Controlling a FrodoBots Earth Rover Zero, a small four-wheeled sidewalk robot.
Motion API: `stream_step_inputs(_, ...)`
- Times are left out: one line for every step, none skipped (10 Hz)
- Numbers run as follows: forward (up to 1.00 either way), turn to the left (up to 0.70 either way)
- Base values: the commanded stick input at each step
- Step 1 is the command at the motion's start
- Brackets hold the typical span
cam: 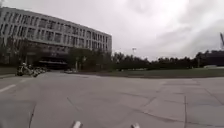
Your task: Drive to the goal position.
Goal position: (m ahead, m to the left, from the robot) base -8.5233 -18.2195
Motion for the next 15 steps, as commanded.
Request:
stream_step_inputs(0.70, -0.32)
stream_step_inputs(0.70, -0.33)
stream_step_inputs(0.70, -0.33)
stream_step_inputs(0.70, -0.32)
stream_step_inputs(0.70, -0.33)
stream_step_inputs(0.70, -0.33)
stream_step_inputs(0.70, -0.33)
stream_step_inputs(0.70, -0.33)
stream_step_inputs(0.70, -0.32)
stream_step_inputs(0.70, -0.33)
stream_step_inputs(0.70, -0.33)
stream_step_inputs(0.70, -0.33)
stream_step_inputs(0.70, -0.33)
stream_step_inputs(0.70, -0.33)
stream_step_inputs(0.70, -0.32)
